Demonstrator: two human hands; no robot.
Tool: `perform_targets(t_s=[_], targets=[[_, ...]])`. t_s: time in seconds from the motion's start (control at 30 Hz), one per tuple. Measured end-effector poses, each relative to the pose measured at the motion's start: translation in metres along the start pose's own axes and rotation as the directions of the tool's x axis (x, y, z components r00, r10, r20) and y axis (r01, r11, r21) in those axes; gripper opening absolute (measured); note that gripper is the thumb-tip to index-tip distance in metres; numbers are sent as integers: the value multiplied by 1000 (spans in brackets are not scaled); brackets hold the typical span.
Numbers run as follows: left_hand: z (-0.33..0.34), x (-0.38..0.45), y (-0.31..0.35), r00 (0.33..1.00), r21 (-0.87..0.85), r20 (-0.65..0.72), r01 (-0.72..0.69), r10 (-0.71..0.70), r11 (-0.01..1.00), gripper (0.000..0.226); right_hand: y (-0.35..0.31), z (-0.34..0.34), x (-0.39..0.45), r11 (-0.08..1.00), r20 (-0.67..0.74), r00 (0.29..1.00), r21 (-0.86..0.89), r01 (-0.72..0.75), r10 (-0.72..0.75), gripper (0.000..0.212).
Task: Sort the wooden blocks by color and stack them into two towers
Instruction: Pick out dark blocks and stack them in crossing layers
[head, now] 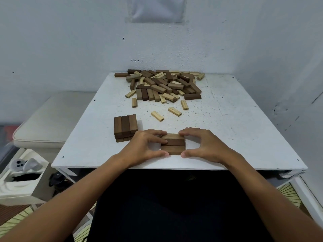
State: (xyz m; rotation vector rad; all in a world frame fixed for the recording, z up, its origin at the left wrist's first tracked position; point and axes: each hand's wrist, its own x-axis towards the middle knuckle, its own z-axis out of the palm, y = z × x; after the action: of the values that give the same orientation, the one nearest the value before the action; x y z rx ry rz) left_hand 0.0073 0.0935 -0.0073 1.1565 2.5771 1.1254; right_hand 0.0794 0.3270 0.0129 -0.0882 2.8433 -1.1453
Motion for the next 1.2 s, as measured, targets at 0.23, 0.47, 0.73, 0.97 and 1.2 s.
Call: perform_targets(t_s=[0.23, 0.47, 0.73, 0.97, 1.2], targets=[[1, 1, -2, 1000, -5, 0, 8, -8, 1000, 47, -1, 0, -1, 1000, 6, 1000, 10, -11, 11, 68], [-2, -2, 2, 999, -7, -32, 37, -37, 999, 80, 1, 0, -1, 1000, 10, 1000, -3, -16, 16, 73], [0, 3, 4, 997, 182, 73, -18, 5, 983, 72, 4, 2, 2, 999, 6, 1000, -53, 8, -8, 74], [-1, 11, 9, 990, 237, 140, -39, 6, 971, 65, 3, 2, 4, 989, 1, 996, -120, 85, -85, 67], [-4, 14, 11, 988, 235, 153, -37, 1, 971, 61, 6, 2, 4, 985, -14, 993, -133, 111, -114, 63]])
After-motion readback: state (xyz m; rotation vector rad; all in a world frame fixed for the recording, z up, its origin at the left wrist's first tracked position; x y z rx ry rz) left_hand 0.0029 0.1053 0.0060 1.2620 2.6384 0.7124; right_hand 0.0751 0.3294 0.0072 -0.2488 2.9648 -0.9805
